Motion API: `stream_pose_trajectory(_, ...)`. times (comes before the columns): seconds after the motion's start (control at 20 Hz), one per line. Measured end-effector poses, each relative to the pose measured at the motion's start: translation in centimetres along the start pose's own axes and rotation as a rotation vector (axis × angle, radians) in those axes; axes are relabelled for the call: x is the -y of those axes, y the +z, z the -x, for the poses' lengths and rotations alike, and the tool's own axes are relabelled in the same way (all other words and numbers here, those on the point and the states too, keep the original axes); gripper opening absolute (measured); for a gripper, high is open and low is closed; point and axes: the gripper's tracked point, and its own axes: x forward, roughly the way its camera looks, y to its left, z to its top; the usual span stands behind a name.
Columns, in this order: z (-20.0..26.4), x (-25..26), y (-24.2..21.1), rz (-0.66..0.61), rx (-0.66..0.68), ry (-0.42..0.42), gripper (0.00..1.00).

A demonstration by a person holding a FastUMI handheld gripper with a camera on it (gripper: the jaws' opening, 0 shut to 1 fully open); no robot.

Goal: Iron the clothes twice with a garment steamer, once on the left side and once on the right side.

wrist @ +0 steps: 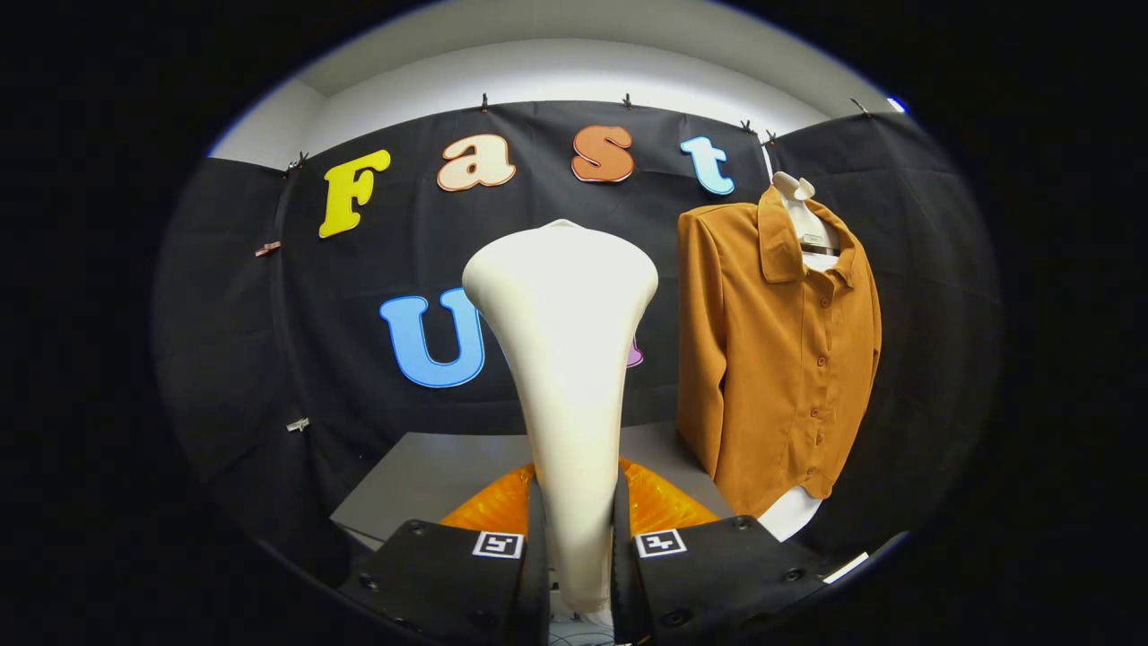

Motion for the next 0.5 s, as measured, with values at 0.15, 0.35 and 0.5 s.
stream_pose_trajectory(0.15,-0.27,0.1,-0.24,-0.007,-0.01,-0.001,0.3)
stream_pose_trajectory(0.35,-0.45,-0.14,-0.1,0.003,-0.006,0.006,0.3)
stream_pose_trajectory(0.5,-0.52,-0.1,-0.28,0.002,-0.008,0.004,0.3)
